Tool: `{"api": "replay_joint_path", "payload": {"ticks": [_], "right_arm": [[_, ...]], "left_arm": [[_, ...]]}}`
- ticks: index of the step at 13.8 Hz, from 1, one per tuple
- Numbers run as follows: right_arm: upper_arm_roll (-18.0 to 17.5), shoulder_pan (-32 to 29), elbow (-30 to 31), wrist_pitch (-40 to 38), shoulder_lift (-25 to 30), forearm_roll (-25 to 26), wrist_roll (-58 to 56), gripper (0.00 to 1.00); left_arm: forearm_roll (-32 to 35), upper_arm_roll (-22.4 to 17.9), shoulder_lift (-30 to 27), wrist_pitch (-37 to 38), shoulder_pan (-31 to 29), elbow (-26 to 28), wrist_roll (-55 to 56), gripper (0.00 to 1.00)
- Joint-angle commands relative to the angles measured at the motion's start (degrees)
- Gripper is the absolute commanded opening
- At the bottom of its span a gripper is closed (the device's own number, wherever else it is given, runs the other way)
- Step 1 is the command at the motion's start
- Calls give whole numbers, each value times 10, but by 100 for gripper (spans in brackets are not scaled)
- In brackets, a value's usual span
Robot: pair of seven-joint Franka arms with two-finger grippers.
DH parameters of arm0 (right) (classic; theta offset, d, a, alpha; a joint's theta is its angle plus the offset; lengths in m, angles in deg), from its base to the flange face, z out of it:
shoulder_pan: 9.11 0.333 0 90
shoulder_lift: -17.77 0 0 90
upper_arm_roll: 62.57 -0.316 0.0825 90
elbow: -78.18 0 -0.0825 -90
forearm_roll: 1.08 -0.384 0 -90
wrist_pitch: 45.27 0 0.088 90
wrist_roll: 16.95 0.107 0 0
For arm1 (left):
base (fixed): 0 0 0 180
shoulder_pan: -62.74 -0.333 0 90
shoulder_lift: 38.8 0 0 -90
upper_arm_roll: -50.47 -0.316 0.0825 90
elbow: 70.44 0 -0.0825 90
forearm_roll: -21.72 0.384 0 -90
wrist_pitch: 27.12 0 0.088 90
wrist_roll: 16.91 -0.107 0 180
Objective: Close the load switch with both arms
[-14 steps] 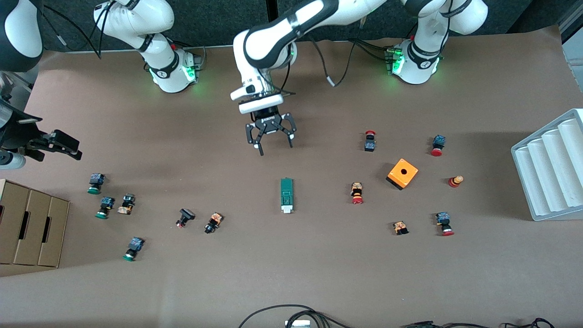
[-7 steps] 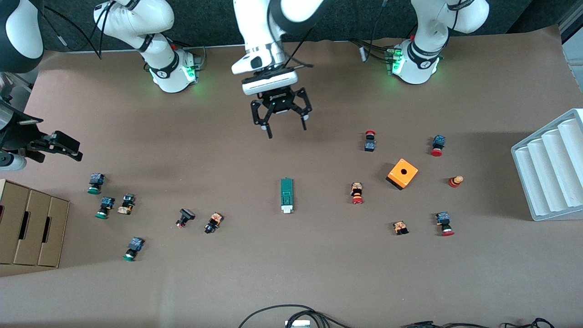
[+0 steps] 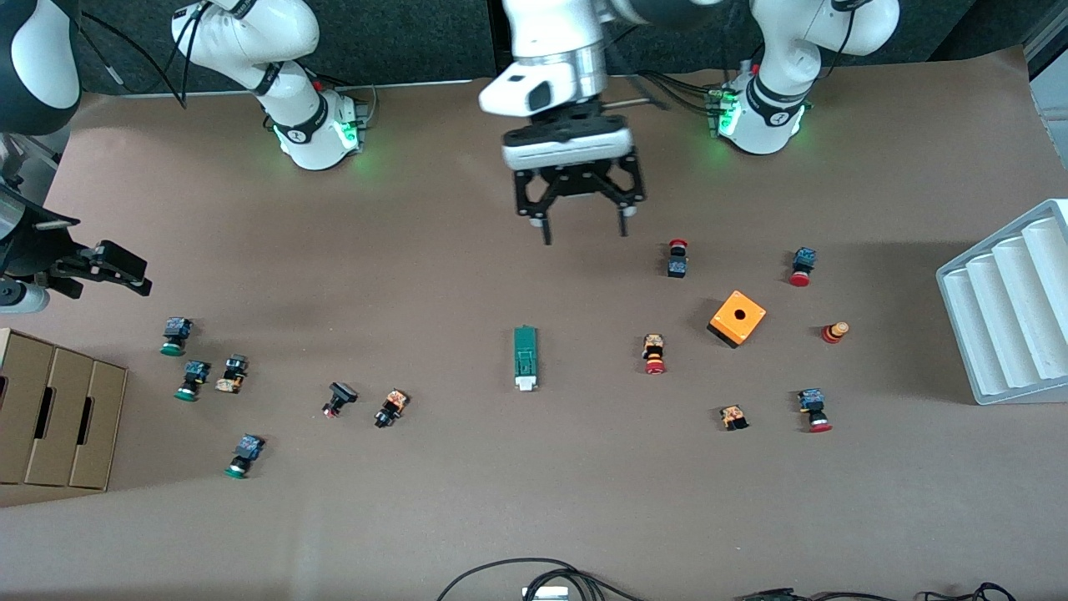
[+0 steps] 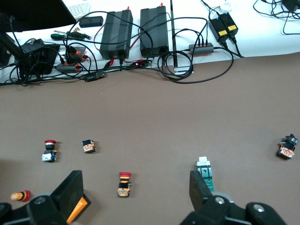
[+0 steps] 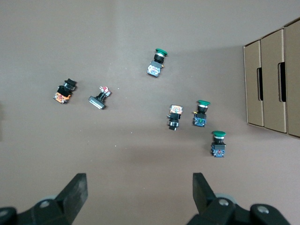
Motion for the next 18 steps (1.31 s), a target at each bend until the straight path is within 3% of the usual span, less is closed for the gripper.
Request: {"api": "replay_joint_path", "payload": {"ticks": [1, 4, 10, 15, 18], "right_arm": [[1, 2, -13, -5, -6, 8, -4, 100], [1, 1, -12, -5, -6, 7, -5, 100], [1, 5, -13, -7, -6, 7, -4, 100], [1, 5, -12, -7, -5, 7, -4, 100], [1, 5, -13, -7, -6, 7, -4, 100]], "left_arm": [[-58, 2, -20, -4, -47, -12, -71, 100], [-136, -20, -30, -4, -99, -29, -160, 100], [-282, -158, -39, 2, -147, -41, -360, 100], [-321, -165, -36, 15, -235, -27, -364, 100], [-322, -167, -21, 64, -238, -14, -365, 100]]}}
